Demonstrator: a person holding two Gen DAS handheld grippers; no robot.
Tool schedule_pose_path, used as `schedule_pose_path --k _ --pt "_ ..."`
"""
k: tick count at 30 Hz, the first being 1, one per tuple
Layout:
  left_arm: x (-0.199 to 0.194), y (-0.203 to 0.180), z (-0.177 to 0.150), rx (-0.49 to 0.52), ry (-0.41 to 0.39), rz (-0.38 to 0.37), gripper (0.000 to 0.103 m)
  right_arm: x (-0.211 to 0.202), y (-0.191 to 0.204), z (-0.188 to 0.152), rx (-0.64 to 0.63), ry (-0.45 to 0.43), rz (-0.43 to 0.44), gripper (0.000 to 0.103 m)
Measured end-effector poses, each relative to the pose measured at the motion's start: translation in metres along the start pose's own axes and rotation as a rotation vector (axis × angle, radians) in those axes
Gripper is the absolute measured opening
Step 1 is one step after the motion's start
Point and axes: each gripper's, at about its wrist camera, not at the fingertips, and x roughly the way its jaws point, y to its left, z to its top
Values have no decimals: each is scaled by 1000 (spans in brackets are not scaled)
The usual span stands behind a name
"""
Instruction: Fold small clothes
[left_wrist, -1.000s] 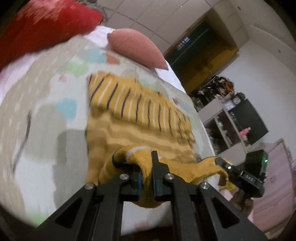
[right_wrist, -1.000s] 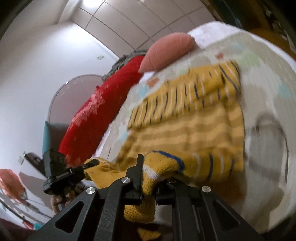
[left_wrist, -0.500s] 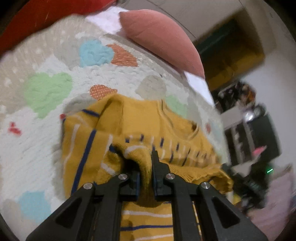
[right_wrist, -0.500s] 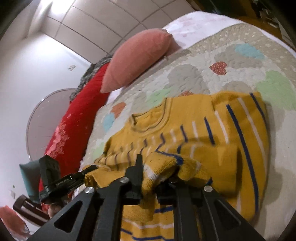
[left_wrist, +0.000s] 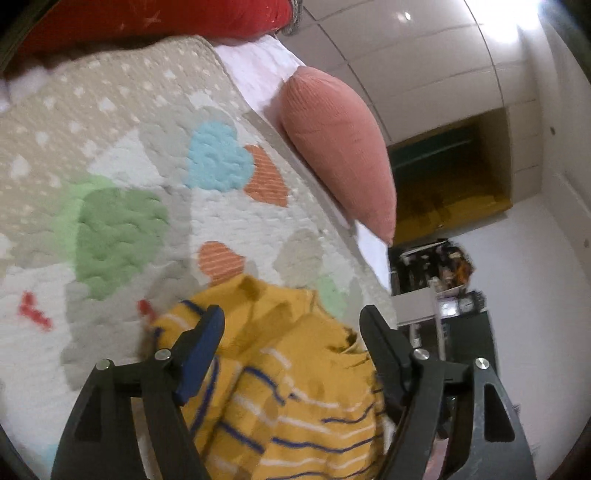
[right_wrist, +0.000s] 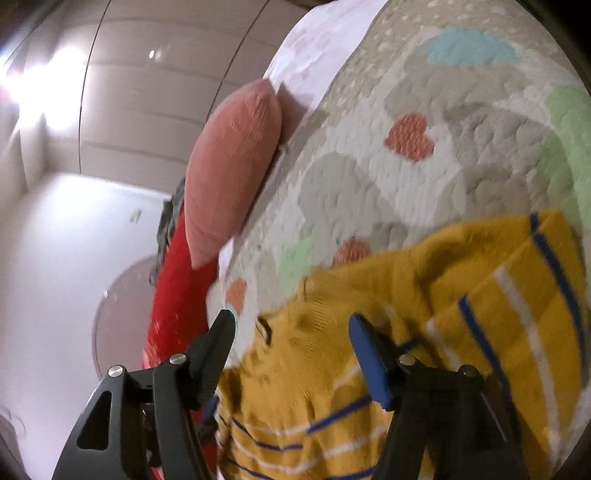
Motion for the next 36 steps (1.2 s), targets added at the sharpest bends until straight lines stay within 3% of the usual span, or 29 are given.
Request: schedule_pose_path --k 3,6,10,15,16,17,18,21,24,25,26,28,30,32,33,36 --pt "-13 -8 -14 96 29 80 75 -25 9 2 -49 -25 -13 71" --pt "-28 -12 -40 220 65 141 76 -54 17 -13 -189 -13 -113 73" --pt "-42 -8 -83 380 123 203 83 -93 7 -59 -357 53 -237 73" --pt "-29 3 -128 500 216 291 81 -113 -19 -116 -487 82 -350 73" --pt "-23 5 -131 514 236 326 73 -110 -24 -123 -498 99 -364 63" --pt "-19 4 -133 539 250 370 48 -106 -28 -126 -489 118 -359 21" --pt "-21 3 -132 554 258 387 32 -102 -33 -124 -460 140 -335 11" --pt "-38 -2 -119 539 235 410 24 -115 -34 -109 -438 70 -341 8" --pt "-57 -6 -110 584 150 527 19 -125 -43 -95 -410 37 -378 8" --pt "-62 -2 -107 574 139 529 20 -127 -48 -92 -399 18 -424 10" --pt "-69 5 -104 532 141 496 24 -128 -50 -91 -386 10 -444 28" --pt "-83 17 -103 453 130 443 29 -139 -59 -90 -334 -13 -433 44" --pt "-95 20 -110 452 106 435 32 -151 -52 -94 -351 -45 -433 44" --pt "-102 19 -118 463 75 448 39 -162 -35 -101 -425 -107 -504 44" --pt "-101 17 -120 457 62 435 45 -165 -25 -104 -462 -130 -525 44" --pt "-99 16 -130 417 34 339 50 -163 10 -113 -553 -155 -498 44"
